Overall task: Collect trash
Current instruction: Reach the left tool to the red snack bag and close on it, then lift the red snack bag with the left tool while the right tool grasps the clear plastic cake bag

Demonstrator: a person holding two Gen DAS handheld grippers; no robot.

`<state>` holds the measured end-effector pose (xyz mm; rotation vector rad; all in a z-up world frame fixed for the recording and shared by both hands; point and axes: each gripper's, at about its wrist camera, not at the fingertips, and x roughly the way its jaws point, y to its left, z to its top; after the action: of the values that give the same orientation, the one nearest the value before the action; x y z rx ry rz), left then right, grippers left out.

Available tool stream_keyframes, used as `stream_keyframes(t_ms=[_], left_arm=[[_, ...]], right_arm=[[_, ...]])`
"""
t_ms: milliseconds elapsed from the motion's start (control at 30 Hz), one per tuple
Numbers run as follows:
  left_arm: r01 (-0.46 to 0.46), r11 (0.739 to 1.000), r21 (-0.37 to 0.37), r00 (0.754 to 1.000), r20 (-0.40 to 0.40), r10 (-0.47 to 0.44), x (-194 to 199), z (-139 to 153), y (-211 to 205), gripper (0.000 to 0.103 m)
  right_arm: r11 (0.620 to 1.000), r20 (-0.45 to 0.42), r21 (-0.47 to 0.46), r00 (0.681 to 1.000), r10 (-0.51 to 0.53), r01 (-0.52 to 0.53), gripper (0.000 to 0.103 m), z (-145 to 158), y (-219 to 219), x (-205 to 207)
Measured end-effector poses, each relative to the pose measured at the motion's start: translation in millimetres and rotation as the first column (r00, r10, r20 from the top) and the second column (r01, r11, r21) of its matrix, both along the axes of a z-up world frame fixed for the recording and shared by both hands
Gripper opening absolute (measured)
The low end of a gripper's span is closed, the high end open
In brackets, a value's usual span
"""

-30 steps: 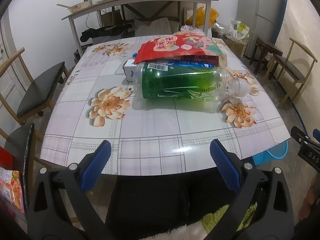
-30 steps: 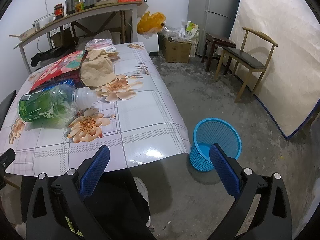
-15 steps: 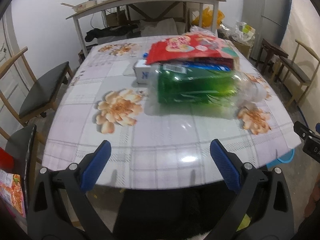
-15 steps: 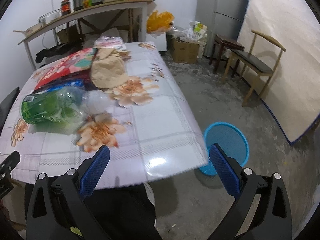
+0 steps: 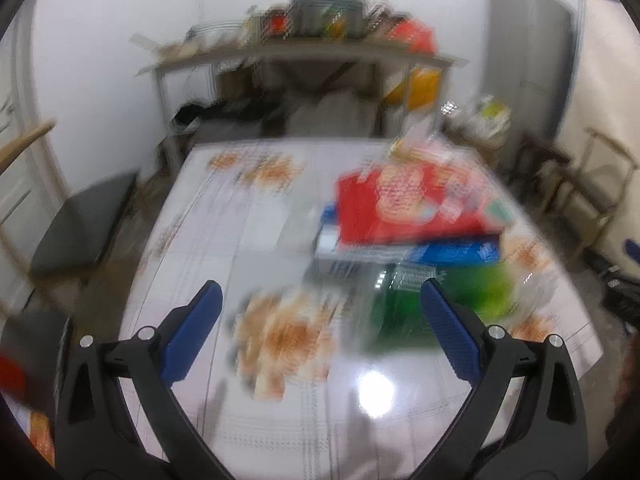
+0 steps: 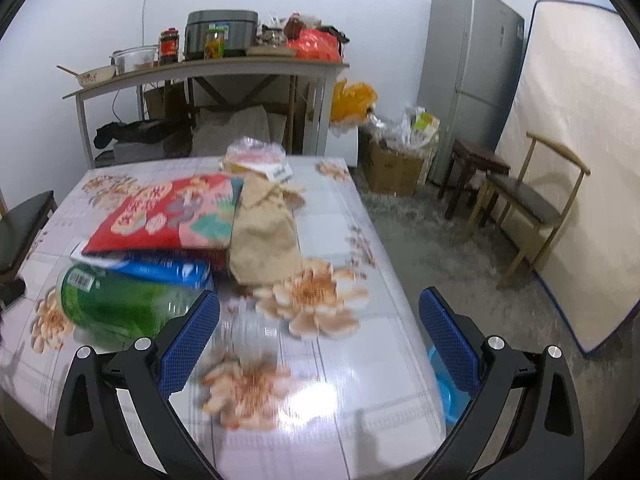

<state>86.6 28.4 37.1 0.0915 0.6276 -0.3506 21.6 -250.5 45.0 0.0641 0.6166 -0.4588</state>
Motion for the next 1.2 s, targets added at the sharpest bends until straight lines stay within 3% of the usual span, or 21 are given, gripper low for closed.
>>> stream_keyframes(t_ms=[133,233,367,533,600,667,733,767,933,1000,1033,1200], left_arm=[[0.147,0.987,0.067,0.981,0.119,-0.154,16,18,-29,0.096],[0.275,0.946,0.172,0.942,0.151,-0.301,20,22,-63,0.096],[0.409,0.844,0.348,0.863,0.152,-0.481,24,13,-111,0.095],[0.463,0.742,0.485,0.815,0.097,-0.571,37,-6,-148,0.095],[0.490,0.685,0.539,0.796,0.046,-0.604,41,-16,-161,0.095],[0.511,0.644,0.569,0.785,-0.004,-0.620,44,-22,-169,0.094],[0.531,0.603,0.595,0.773,-0.048,-0.633,47,-30,-175,0.079],[0.534,0.582,0.613,0.771,-0.070,-0.634,49,-35,-179,0.076],[0.537,0.539,0.649,0.770,-0.114,-0.628,58,-48,-185,0.057],[0.540,0.517,0.664,0.761,-0.123,-0.637,57,-50,-186,0.041],[0.543,0.510,0.667,0.758,-0.129,-0.639,56,-51,-186,0.027],[0.539,0.521,0.661,0.761,-0.118,-0.638,49,-45,-186,0.005]], right_arm=[[0.999,0.022,0.031,1.000,0.005,-0.006,0.097,5,-8,10],[0.999,0.028,0.042,1.000,-0.005,0.003,0.097,7,-16,17],[0.997,0.040,0.073,0.999,-0.024,0.021,0.097,6,-29,21],[0.993,0.045,0.112,0.998,-0.055,0.050,0.097,2,-48,20],[0.990,0.046,0.127,0.997,-0.069,0.062,0.097,-1,-56,20],[0.987,0.044,0.145,0.996,-0.082,0.074,0.097,-3,-63,19],[0.982,0.040,0.168,0.995,-0.095,0.088,0.097,-7,-70,19],[0.980,0.038,0.176,0.994,-0.099,0.091,0.097,-8,-73,19],[0.972,0.027,0.211,0.994,-0.108,0.100,0.097,-16,-83,18],[0.972,0.031,0.211,0.993,-0.113,0.104,0.097,-16,-86,16],[0.972,0.034,0.211,0.993,-0.117,0.107,0.097,-15,-87,15],[0.967,0.039,0.224,0.991,-0.129,0.117,0.097,-14,-91,11]])
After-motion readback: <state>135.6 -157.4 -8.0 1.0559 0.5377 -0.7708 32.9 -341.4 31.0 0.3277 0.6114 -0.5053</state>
